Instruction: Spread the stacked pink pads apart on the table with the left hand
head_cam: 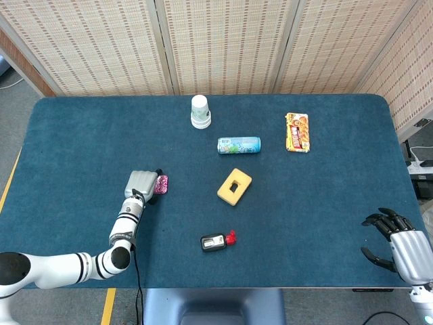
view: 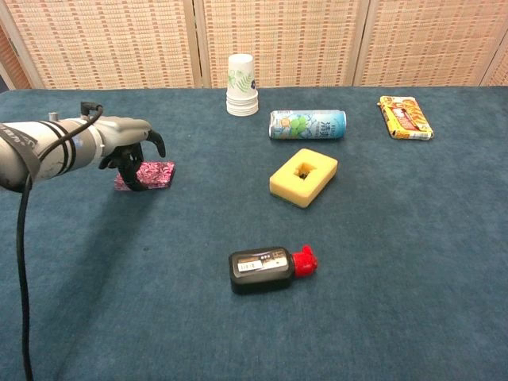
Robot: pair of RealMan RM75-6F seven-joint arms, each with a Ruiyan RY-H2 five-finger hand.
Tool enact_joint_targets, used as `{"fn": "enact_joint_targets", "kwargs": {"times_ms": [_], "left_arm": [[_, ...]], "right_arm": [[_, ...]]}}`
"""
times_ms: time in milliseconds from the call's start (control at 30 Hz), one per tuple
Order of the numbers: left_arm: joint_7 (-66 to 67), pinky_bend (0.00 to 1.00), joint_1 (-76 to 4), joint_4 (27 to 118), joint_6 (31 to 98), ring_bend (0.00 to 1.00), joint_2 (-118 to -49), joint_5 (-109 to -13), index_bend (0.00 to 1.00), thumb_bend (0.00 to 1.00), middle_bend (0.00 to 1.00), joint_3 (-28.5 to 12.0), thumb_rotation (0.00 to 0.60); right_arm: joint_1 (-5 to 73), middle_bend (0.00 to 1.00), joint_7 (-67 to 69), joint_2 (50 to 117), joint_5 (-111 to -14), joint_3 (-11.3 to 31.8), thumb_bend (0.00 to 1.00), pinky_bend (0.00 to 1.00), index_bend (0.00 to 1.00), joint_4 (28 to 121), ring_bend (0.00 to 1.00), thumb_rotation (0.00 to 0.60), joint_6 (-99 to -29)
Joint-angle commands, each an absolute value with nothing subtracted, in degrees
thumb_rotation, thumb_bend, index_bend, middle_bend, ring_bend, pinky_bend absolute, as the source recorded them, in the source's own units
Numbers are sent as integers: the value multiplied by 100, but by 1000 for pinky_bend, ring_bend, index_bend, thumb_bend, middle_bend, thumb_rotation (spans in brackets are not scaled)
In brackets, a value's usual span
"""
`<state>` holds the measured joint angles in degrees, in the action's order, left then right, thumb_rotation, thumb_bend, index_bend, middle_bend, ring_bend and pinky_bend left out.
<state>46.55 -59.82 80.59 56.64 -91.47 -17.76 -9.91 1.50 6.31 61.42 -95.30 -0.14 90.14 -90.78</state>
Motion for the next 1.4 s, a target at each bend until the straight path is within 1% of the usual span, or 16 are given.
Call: {"fn": "enact_joint_targets", "kwargs": {"times_ms": [33,400,733,1400], "left_arm": [[4850,744,-6073,8112,5873,813,-9211,-1610,216,294,719,-1063,600],[5192,745,-6153,8004,6088,818,-9424,-1061,213,306,721,-1240,600],[5244,745,-6126,7762,6193,818,-9612,-1077,212,303,723,-1332,600],[5743,746,-6083,7512,6366,825,-9817,-748,218,305,729,-1520,600]], "right_arm": [[149,333,639,6137,-9527,-11,93,301,392,9015,187,600,-9085],[146,334,665,6129,-9540,-19,92,301,393,9006,187,600,-9093],[152,333,650,6132,-9550,-28,93,302,398,9004,187,600,-9080],[150,334,646,6129,-9565,-42,92,303,399,9003,187,600,-9081]]}}
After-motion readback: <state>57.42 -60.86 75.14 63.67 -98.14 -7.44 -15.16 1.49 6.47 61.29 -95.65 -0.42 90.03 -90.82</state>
